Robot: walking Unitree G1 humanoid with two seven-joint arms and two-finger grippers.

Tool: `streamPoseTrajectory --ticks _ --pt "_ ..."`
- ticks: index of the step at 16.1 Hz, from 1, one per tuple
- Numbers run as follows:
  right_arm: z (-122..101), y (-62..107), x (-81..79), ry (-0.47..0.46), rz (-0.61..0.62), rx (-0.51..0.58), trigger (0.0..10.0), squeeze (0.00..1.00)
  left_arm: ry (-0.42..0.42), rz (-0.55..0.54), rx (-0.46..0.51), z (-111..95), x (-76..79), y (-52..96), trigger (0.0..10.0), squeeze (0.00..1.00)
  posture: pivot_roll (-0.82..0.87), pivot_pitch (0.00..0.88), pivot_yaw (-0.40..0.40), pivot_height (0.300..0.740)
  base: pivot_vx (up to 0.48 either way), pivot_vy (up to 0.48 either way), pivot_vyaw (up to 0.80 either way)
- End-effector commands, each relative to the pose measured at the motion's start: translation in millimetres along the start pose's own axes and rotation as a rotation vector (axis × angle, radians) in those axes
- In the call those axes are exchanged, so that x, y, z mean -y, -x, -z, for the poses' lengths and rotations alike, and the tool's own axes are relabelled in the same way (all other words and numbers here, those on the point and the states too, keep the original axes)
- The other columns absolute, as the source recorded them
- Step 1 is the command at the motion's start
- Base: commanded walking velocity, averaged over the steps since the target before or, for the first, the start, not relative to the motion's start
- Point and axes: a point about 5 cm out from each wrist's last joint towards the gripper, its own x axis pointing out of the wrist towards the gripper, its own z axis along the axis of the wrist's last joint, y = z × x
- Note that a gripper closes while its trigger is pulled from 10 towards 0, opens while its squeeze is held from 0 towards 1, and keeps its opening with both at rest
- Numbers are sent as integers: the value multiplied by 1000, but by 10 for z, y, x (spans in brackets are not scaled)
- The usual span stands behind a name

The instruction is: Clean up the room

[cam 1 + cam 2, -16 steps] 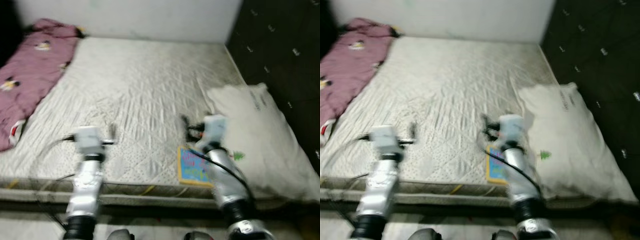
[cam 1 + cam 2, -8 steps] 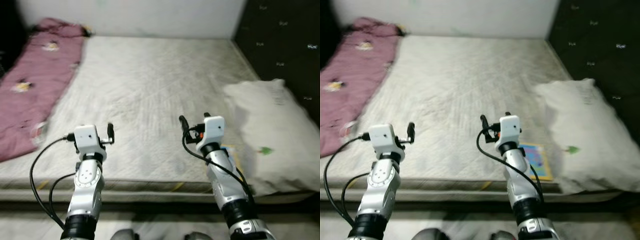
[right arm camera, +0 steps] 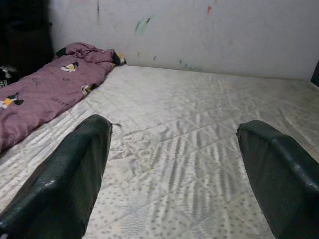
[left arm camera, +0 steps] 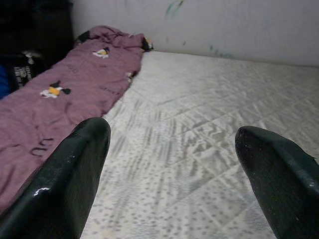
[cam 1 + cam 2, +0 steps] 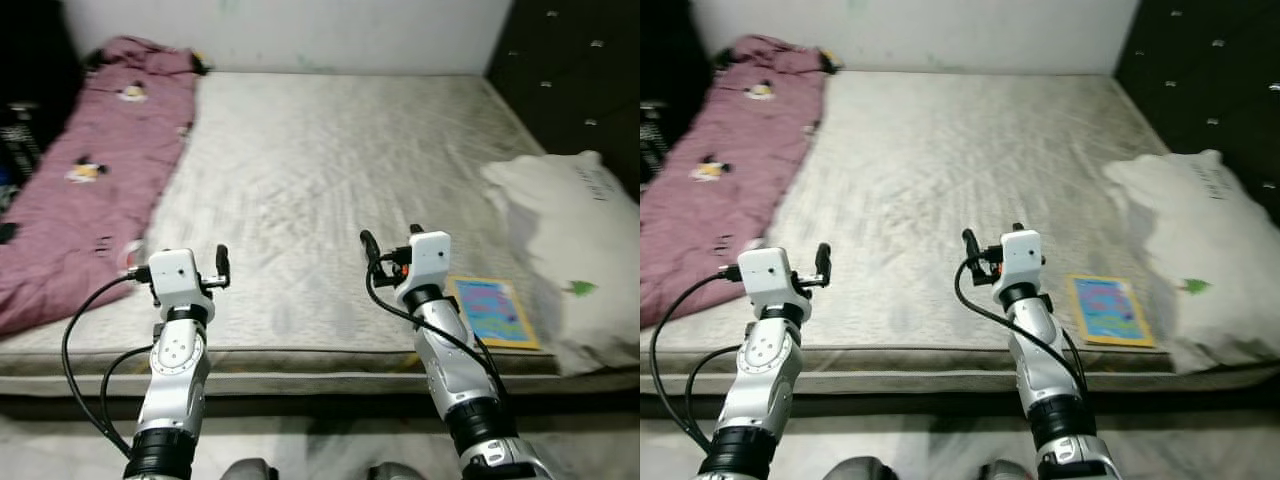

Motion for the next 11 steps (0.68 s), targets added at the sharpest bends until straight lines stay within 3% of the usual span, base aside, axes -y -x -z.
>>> streamPoseTrajectory --ticks 1,7,11 --pt "13 39 98 17 23 -7 10000 0 0 21 1 7 98 13 10000 0 29 5 11 740 0 281 0" --pt "14 42 106 30 20 -10 10000 0 31 83 17 -9 107 34 10000 0 25 9 9 740 0 47 0" --pt "7 39 117 34 22 -7 10000 0 43 96 15 -7 126 42 10000 0 25 9 8 740 277 0 0"
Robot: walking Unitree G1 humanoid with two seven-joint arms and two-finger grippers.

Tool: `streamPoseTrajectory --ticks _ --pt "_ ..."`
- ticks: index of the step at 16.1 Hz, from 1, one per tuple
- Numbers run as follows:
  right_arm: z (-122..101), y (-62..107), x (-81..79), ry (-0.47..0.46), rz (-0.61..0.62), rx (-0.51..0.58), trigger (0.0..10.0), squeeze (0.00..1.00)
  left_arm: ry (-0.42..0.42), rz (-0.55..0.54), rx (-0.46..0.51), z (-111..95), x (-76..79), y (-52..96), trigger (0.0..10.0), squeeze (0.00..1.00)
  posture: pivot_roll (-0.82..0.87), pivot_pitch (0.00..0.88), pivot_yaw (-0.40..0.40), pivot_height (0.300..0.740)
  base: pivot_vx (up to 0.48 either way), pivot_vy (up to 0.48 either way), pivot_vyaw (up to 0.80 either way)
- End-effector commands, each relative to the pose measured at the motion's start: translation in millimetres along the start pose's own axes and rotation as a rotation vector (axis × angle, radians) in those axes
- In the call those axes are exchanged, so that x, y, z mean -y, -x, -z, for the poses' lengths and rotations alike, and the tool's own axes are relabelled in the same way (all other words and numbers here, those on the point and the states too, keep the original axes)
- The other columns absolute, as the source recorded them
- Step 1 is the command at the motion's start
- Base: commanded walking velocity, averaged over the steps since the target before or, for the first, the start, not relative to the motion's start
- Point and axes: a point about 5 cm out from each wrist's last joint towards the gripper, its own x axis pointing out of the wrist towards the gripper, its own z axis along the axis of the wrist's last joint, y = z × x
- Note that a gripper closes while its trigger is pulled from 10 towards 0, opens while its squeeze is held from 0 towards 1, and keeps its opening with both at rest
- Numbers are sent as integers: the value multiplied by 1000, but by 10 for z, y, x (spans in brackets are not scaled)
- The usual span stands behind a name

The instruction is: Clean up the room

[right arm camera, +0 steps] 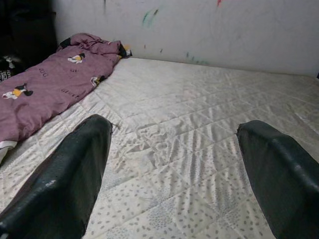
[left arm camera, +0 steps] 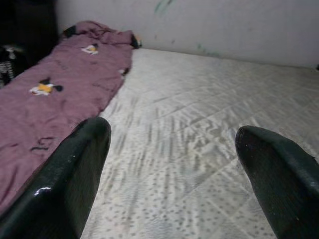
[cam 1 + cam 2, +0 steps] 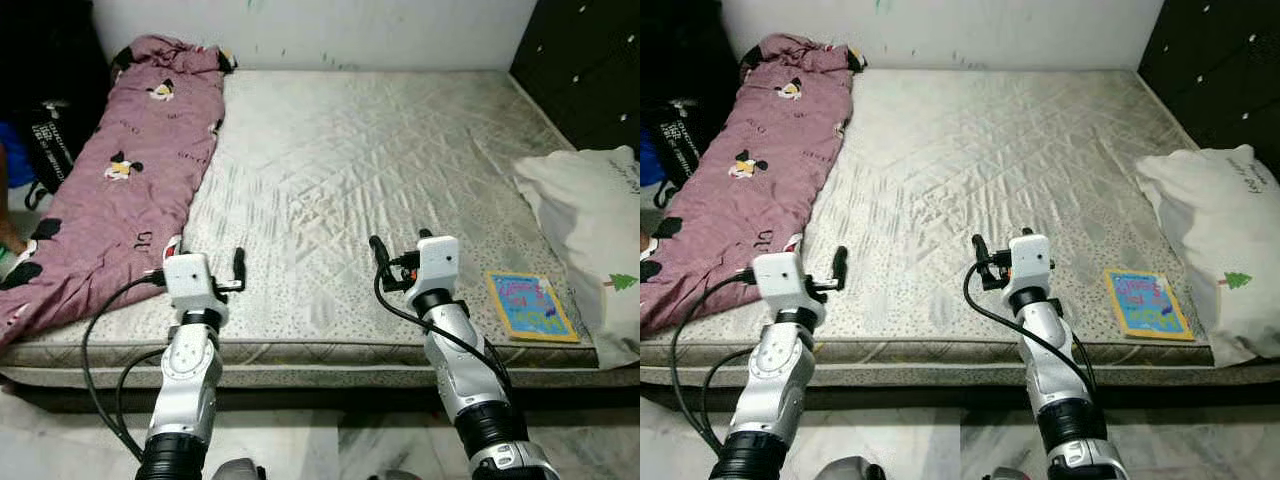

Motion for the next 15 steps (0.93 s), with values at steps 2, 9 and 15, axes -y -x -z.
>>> streamPoseTrajectory --ticks 2,9,15 --pt "-60 -22 31 8 8 24 10000 0 6 9 18 -43 9 -6 10000 0 25 9 7 740 298 0 0" --pt "-62 -41 22 13 9 23 10000 0 11 17 14 -40 8 -10 10000 0 30 2 10 740 312 0 0" --pt "-51 -41 28 18 15 19 10000 0 32 -1 2 -32 18 -19 10000 0 33 2 13 740 178 0 0"
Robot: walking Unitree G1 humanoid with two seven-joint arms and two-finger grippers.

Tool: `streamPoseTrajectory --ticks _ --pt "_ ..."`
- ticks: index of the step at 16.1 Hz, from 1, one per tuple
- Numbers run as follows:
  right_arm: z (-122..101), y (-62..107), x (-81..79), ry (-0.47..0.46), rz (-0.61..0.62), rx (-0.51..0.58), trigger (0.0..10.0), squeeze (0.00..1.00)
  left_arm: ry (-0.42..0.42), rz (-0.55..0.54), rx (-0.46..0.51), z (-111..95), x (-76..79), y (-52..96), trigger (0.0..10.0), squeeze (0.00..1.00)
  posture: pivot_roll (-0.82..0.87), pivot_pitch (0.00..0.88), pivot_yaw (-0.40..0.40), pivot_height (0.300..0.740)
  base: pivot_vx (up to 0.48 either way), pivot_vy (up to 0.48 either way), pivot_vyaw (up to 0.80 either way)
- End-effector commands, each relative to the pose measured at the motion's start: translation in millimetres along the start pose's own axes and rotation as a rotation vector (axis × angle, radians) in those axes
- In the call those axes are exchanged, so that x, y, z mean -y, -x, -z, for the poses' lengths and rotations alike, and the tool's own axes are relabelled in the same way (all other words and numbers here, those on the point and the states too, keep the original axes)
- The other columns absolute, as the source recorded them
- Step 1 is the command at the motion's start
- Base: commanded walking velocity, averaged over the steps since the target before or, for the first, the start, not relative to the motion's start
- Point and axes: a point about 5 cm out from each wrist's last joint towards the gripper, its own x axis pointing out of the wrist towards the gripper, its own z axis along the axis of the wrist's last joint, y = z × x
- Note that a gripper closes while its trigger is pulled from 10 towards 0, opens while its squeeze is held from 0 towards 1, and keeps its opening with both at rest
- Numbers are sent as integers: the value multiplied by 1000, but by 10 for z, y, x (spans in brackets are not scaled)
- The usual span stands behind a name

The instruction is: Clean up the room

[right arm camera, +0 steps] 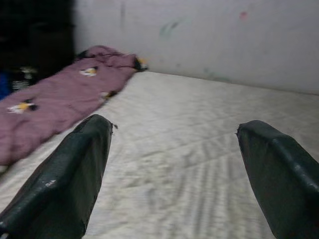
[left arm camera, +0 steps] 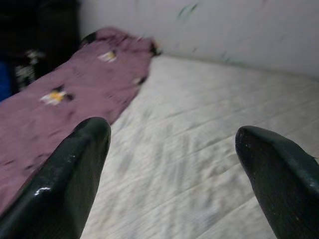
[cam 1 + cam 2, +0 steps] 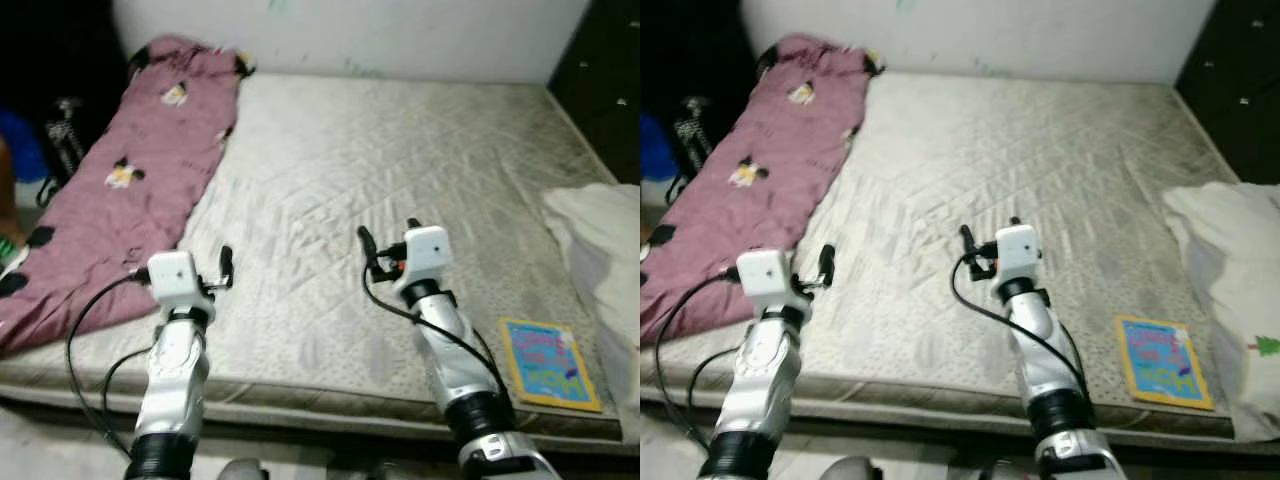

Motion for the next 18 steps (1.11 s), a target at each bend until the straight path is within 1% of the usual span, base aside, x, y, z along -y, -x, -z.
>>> streamPoseTrajectory --ticks 1,3,7,16,17,18 --pt "40 36 64 -4 26 -15 10000 0 4 7 -36 62 57 28 10000 0 33 2 14 740 0 0 0" --pt "48 40 64 -5 29 -19 10000 0 17 7 -44 73 61 35 10000 0 33 4 15 740 0 0 -278" --pt "62 52 71 -6 33 -25 10000 0 15 12 -48 82 55 35 10000 0 30 8 16 740 0 480 -669" --pt "94 62 89 14 20 -51 10000 0 29 -3 -49 84 68 38 10000 0 20 12 7 740 0 480 0" --pt "100 66 76 15 14 -55 10000 0 42 -4 -37 77 69 40 10000 0 20 13 8 740 0 480 0" --pt "106 68 69 16 11 -57 10000 0 27 -4 -33 74 65 45 10000 0 20 14 6 740 0 0 0"
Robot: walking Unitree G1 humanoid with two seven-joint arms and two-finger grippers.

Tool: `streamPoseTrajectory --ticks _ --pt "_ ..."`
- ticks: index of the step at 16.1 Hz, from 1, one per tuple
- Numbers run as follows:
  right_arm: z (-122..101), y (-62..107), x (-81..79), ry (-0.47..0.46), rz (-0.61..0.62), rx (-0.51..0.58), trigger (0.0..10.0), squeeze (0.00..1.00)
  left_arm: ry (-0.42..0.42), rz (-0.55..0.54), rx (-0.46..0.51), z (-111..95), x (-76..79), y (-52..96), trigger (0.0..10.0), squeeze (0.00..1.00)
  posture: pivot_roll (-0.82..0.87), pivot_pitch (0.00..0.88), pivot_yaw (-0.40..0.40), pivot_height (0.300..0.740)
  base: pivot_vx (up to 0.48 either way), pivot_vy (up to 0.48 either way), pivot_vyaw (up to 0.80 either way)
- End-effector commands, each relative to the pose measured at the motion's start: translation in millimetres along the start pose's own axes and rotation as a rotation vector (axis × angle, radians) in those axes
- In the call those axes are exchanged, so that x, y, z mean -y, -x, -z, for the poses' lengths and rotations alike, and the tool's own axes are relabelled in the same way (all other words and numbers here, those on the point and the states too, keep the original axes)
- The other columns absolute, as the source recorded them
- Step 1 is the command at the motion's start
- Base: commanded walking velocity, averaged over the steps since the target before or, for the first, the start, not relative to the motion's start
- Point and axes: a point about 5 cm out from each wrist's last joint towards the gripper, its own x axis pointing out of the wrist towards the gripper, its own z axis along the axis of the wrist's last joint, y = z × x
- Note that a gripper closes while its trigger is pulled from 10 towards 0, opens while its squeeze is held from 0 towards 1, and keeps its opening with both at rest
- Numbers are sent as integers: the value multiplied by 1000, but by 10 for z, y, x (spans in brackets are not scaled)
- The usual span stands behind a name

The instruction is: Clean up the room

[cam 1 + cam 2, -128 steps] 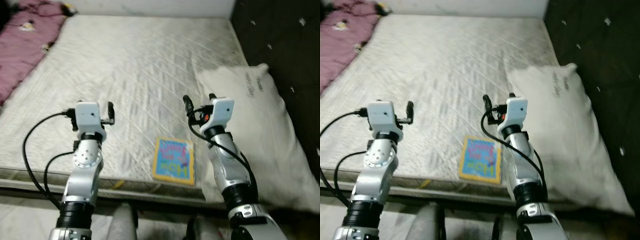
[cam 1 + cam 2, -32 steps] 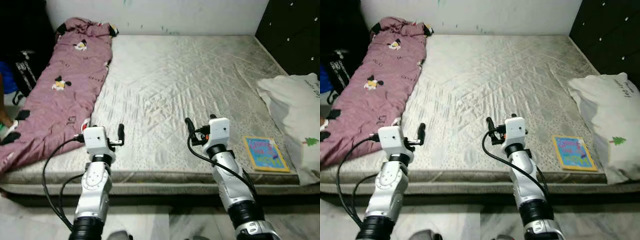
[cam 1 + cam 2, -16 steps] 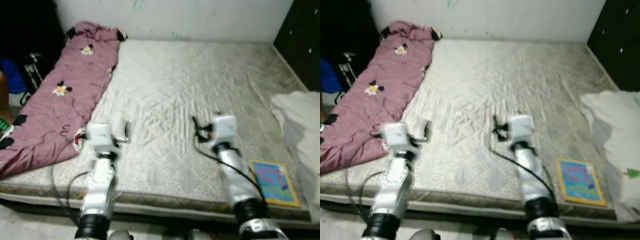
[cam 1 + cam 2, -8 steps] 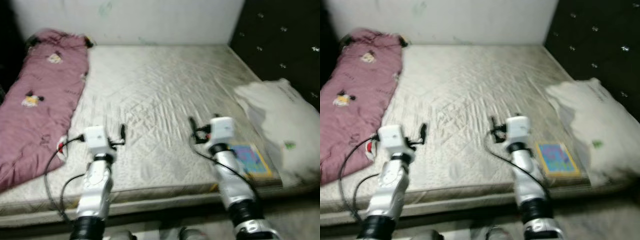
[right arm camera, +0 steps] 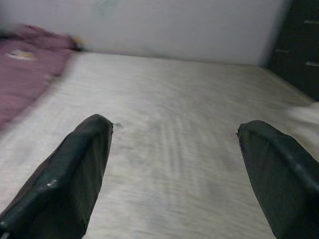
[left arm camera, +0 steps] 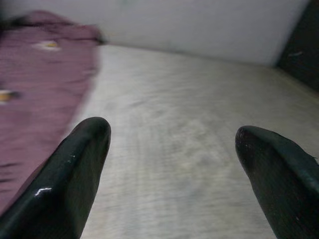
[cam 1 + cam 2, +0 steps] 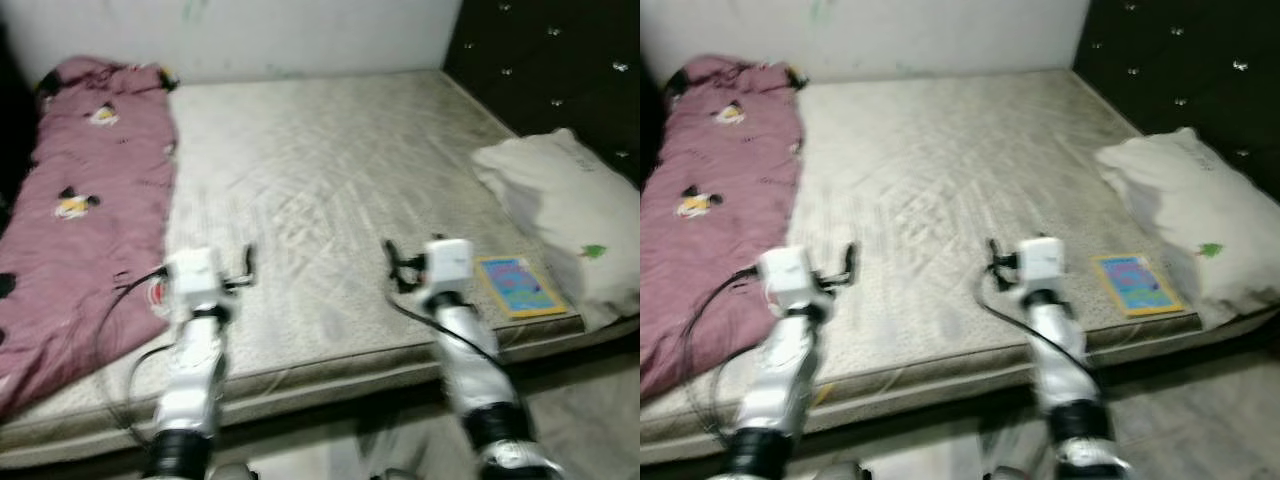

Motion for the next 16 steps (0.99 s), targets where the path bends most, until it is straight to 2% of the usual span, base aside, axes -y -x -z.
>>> streamPoseTrajectory --ticks 1,5,16 --pt "-19 2 79 21 7 2 10000 0 2 12 13 -23 73 -6 10000 0 20 14 7 740 0 0 0" --pt "-16 2 80 23 4 0 10000 0 6 41 23 -30 82 4 10000 0 21 14 7 740 0 0 0" --pt "-29 -6 87 34 2 6 10000 0 9 59 24 -29 92 14 10000 0 21 14 8 740 305 0 0"
